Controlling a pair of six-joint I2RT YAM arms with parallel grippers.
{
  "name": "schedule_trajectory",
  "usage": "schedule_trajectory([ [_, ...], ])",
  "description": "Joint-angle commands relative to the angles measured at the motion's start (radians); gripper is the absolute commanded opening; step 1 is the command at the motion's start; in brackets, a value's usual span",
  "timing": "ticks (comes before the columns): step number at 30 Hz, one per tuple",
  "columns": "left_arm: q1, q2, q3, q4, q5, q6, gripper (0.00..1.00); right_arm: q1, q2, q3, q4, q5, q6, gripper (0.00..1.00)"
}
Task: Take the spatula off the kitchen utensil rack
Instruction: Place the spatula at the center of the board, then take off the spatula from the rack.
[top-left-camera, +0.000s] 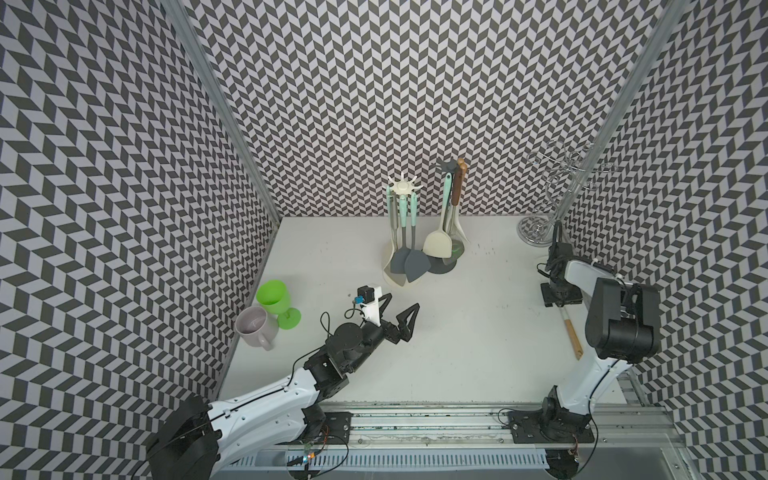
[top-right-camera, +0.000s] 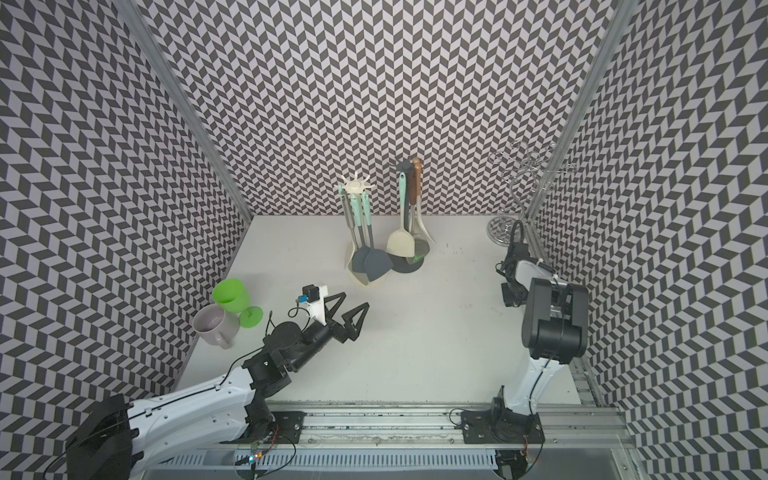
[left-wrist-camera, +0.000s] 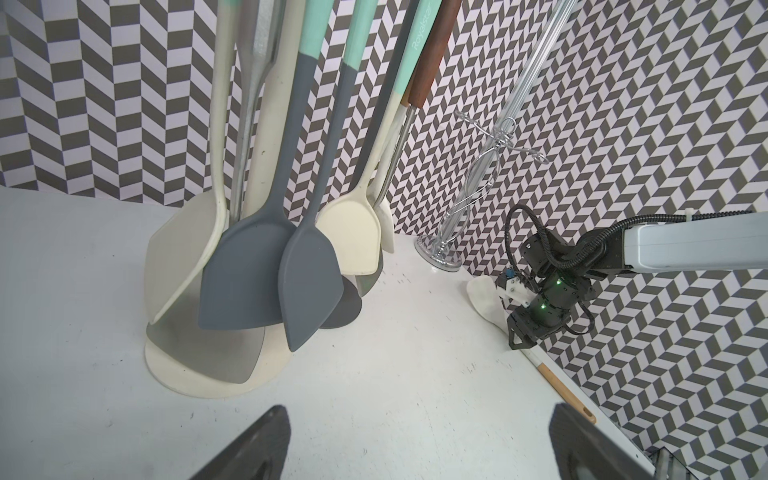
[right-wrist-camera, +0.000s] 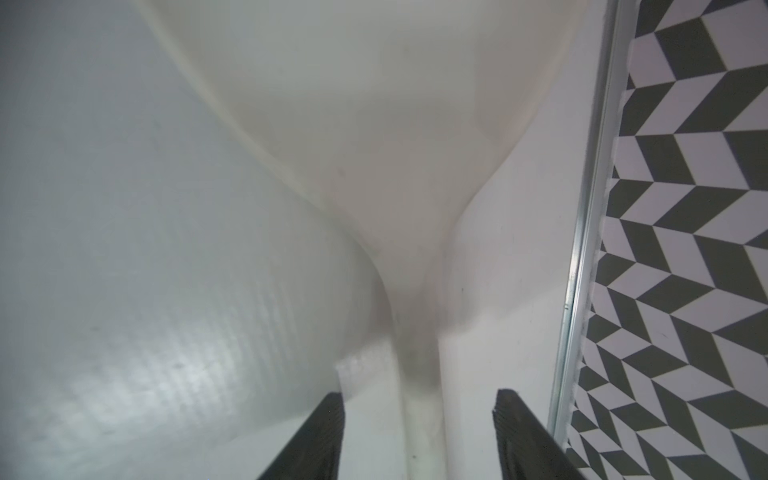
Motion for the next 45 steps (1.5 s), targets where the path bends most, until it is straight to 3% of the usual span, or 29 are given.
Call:
schedule_trajectory([
  [1,0.005,-0.026,-0.022,0.045,0.036,-0.002,0.99,0.005,-0.115,0.047,0.016,-0.129,0.068,0.66],
  [6,0.001,-0.052,-0.043,0.071,0.044,0.021,0.99,0.010,-0.257,0.001,0.085,-0.242,0.149,0.83],
  [8,0.001,-0.064,-0.043,0.067,0.045,0.034,0.99,0.012,-0.318,-0.019,0.119,-0.313,0.180,0.99],
  [15,-0.004,-0.079,-0.052,0.074,0.038,0.078,0.99,0.055,-0.556,-0.131,0.250,-0.484,0.301,1.00],
  [20,-0.017,-0.069,-0.051,0.085,0.041,0.099,0.99,0.089,-0.752,-0.245,0.327,-0.530,0.394,1.00],
  [27,-0.020,-0.049,-0.040,0.078,0.029,0.111,0.99,0.096,-0.987,-0.432,0.470,-0.680,0.623,1.00],
  [34,-0.020,-0.005,-0.032,0.084,0.009,0.116,0.99,0.119,-1.078,-0.600,0.582,-0.676,0.910,1.00],
  [41,-0.020,0.123,0.015,0.083,0.012,0.137,0.99,0.188,-1.084,-0.742,0.763,-0.718,1.004,1.00],
  [45,-0.020,0.181,0.045,0.083,0.010,0.147,0.99,0.187,-1.080,-0.795,0.846,-0.729,0.970,1.00],
])
